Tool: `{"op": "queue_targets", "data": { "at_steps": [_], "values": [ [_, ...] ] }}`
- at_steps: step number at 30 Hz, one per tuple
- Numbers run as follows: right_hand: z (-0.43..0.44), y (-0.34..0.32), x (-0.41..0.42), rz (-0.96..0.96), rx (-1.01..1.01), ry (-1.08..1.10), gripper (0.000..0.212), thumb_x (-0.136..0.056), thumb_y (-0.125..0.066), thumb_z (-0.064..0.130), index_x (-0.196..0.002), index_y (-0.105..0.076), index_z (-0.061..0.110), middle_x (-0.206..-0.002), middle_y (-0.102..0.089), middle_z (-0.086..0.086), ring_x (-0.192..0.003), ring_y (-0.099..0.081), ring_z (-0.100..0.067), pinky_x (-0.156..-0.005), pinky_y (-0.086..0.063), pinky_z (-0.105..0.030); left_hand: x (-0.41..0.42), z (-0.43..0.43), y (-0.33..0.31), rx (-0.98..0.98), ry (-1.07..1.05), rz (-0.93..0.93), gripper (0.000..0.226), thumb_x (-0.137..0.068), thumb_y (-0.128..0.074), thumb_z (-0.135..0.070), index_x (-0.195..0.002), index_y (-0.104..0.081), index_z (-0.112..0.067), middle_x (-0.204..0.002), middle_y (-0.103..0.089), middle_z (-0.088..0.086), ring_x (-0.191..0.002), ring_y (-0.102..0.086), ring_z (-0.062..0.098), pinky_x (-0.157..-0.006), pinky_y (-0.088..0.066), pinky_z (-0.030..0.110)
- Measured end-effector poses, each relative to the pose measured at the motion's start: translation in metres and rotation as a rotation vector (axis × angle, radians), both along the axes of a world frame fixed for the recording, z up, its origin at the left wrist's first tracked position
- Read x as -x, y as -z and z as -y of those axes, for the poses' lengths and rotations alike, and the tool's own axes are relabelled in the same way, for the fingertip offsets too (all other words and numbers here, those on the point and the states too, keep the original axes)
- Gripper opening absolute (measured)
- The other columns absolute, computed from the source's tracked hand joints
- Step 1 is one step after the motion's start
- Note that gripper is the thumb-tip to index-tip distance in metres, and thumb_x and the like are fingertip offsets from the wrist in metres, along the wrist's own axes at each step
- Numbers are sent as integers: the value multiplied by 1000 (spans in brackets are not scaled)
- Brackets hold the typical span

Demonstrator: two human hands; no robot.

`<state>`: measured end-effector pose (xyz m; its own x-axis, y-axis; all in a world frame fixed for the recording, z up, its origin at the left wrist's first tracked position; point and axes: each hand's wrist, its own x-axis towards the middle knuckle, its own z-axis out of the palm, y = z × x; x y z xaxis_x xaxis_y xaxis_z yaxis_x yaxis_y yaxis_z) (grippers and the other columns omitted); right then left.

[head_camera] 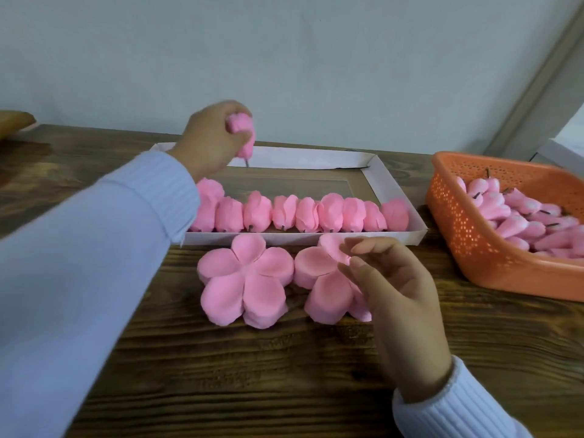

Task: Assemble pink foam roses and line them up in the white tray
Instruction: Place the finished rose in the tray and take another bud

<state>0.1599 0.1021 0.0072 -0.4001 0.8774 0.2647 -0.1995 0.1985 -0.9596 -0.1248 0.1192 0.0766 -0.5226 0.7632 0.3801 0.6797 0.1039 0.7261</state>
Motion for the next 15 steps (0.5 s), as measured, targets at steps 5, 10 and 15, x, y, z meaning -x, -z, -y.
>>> {"op": "queue_targets", "data": {
  "at_steps": [5,10,15],
  "values": [
    [1,-3,0,41,-26,-44,17,-76,-61,12,-78,-70,26,-93,-72,0,-92,-68,-17,-83,-53,-31,9,7,30,417,40,-251,51,-64,-35,-27,-91,-70,0,-85,-69,9,-83,-60,27,-71,-41,29],
    [2,-5,0,62,-23,-82,18,-75,-59,11,-76,-69,25,-91,-71,-5,-82,-65,-14,-72,-50,-22,11,-2,41,490,33,-296,24,-89,-52,-21,-106,-67,-14,-95,-61,1,-87,-50,21,-63,-28,27],
    [2,-6,0,62,-10,-93,16,-75,-60,12,-75,-69,25,-90,-70,-8,-78,-63,-14,-69,-48,-20,23,-11,44,634,1,-442,18,-92,-54,-25,-106,-63,-19,-110,-61,8,-96,-47,24,-82,-39,33]
  ]
}}
